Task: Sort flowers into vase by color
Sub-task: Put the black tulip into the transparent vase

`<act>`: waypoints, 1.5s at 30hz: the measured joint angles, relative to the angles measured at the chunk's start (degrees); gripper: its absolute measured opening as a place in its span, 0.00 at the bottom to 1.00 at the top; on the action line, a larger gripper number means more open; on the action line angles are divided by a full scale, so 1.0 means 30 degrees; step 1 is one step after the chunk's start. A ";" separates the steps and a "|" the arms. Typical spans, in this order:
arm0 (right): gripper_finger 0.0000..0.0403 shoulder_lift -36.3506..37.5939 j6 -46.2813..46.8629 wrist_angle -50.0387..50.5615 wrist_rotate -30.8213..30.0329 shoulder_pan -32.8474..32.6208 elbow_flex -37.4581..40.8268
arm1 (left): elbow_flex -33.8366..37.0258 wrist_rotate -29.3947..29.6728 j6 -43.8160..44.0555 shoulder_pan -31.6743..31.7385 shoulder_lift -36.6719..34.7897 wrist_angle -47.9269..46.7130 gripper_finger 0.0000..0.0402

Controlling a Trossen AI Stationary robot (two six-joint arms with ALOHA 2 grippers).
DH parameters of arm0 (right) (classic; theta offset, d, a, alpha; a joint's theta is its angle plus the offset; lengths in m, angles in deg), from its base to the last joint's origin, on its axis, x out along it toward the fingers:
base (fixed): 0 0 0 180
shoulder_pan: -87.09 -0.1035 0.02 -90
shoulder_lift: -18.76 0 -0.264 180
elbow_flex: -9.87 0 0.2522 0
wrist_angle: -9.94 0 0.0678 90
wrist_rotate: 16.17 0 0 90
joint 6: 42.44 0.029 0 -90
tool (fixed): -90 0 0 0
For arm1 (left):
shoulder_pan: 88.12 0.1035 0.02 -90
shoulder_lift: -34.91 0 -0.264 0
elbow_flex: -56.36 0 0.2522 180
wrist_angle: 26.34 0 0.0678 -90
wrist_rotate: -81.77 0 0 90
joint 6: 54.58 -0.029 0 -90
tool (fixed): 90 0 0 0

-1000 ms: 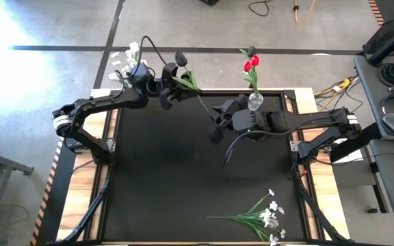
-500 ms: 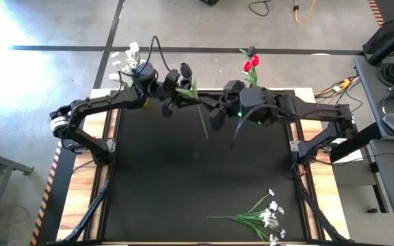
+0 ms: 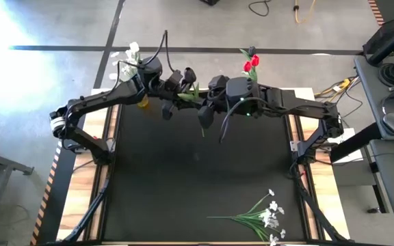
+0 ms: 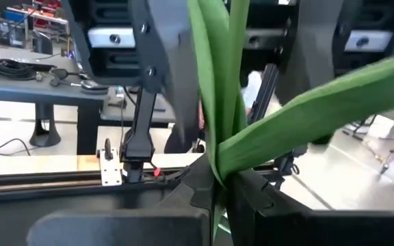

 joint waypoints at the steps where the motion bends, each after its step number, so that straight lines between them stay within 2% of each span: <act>1: 0.45 -0.0173 -0.0092 0.0299 0.0000 0.0000 -0.0240 | -0.0210 -0.0054 -0.0197 -0.0005 0.0000 -0.0341 0.00; 7: 0.34 -0.0899 -0.0737 0.0942 0.0001 0.0000 -0.1348 | -0.0563 -0.0067 -0.0316 -0.0033 0.0007 -0.0524 0.00; 13: 0.09 -0.0856 -0.1330 0.1000 -0.0173 0.0000 -0.1325 | -0.0506 -0.0097 -0.0197 -0.0036 0.0015 -0.0660 0.02; 15: 0.05 -0.0825 -0.1669 0.1003 -0.0202 0.0000 -0.1338 | -0.0482 -0.0076 -0.0085 -0.0036 0.0015 -0.0663 0.03; 20: 0.03 -0.0817 -0.2562 0.0882 -0.0343 0.0000 -0.1583 | -0.0567 0.0119 0.0187 -0.0036 0.0015 -0.0735 0.09; 26: 0.03 -0.0348 -0.3384 0.0724 -0.1102 0.0000 -0.1627 | -0.0555 0.1127 0.0388 -0.0001 0.0051 -0.1341 0.24; 34: 0.03 0.0995 -0.4443 0.2606 -0.4794 -0.0044 -0.1250 | 0.0136 0.2652 -0.0660 0.0318 -0.0521 -0.2485 0.46; 38: 0.03 0.2179 -0.4471 0.3524 -0.6431 0.0121 0.0242 | 0.1040 0.3210 -0.0765 0.0667 -0.1380 -0.2477 0.49; 45: 0.02 0.5772 -0.4058 0.2794 -0.8758 0.0786 0.5183 | 0.2856 0.4697 -0.0677 0.1234 -0.3302 -0.2281 0.48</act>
